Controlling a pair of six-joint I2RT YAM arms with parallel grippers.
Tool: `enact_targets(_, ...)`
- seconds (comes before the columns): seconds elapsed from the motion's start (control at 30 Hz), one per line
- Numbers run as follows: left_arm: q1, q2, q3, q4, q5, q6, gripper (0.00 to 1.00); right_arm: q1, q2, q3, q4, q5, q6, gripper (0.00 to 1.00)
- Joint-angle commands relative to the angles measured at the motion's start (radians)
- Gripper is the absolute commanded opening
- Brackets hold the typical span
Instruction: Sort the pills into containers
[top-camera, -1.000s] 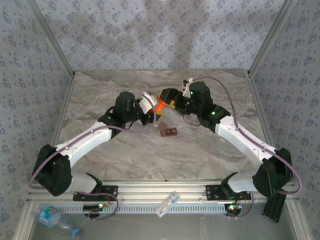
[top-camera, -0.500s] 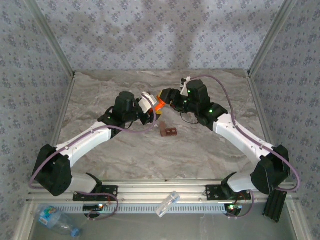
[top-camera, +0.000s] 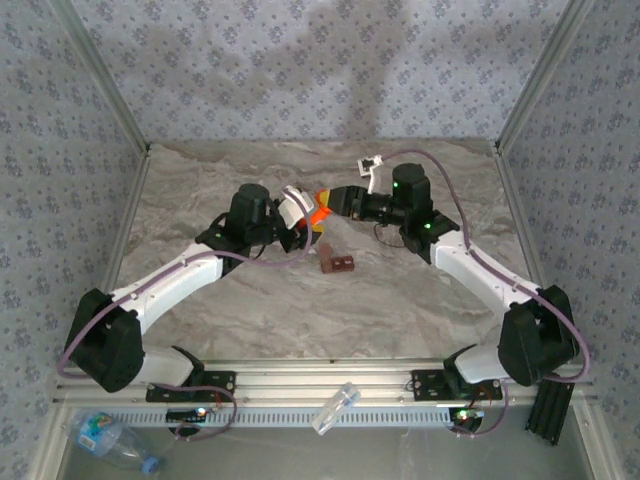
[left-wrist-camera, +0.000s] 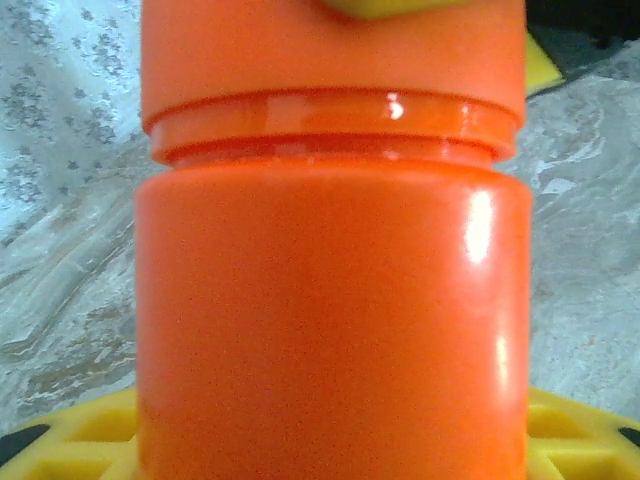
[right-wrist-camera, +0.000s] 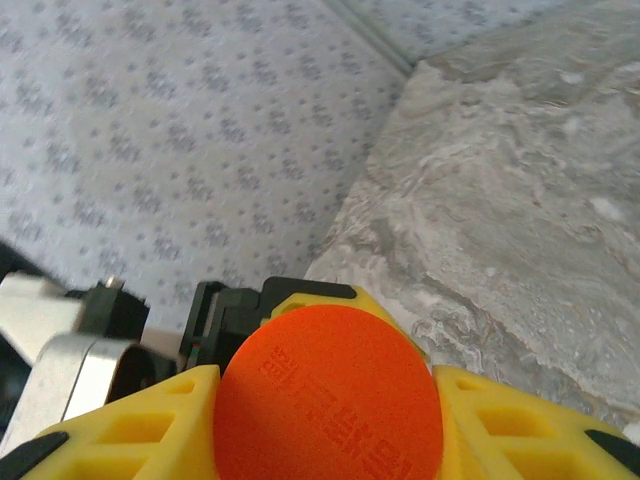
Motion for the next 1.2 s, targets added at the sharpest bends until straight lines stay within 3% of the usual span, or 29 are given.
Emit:
enact_targets(0.0, 0.002, -0.06, 0.02, 0.008, 0.127, -0.007, 0.0, -0.05, 0.039, 0.006, 0.114, -0.15, -0.163, 0.48)
enact_targets(0.1, 0.003, -0.057, 0.021, 0.015, 0.133, -0.024, 0.0, -0.054, 0.053, 0.021, 0.124, -0.156, -0.136, 0.53)
enact_targets(0.17, 0.003, -0.054, 0.02, 0.017, 0.118, -0.023, 0.0, -0.057, 0.048, 0.019, 0.139, -0.144, -0.093, 0.66)
enact_targets(0.23, 0.003, -0.054, 0.017, 0.017, 0.087, -0.016, 0.0, -0.068, 0.029, 0.017, 0.114, -0.087, -0.014, 0.79)
enact_targets(0.33, 0.002, -0.054, 0.01, 0.022, 0.034, -0.003, 0.0, -0.084, -0.012, 0.005, 0.07, 0.017, 0.122, 0.83)
enact_targets(0.4, 0.003, -0.056, 0.0, 0.036, 0.011, 0.007, 0.0, -0.076, -0.043, -0.013, 0.068, 0.077, 0.207, 0.84)
enact_targets(0.53, 0.001, -0.054, -0.011, 0.059, -0.028, 0.015, 0.0, -0.013, -0.099, 0.029, -0.189, 0.307, 0.292, 0.84)
enact_targets(0.63, 0.0, -0.051, -0.015, 0.066, -0.047, 0.023, 0.0, 0.046, -0.121, 0.039, -0.233, 0.404, 0.323, 0.84)
enact_targets(0.87, -0.005, -0.044, -0.01, 0.067, -0.047, 0.024, 0.0, 0.136, -0.078, 0.133, -0.31, 0.475, 0.304, 0.84)
enact_targets(1.17, -0.008, -0.042, -0.005, 0.073, -0.046, 0.022, 0.0, 0.18, -0.013, 0.191, -0.301, 0.488, 0.314, 0.81)
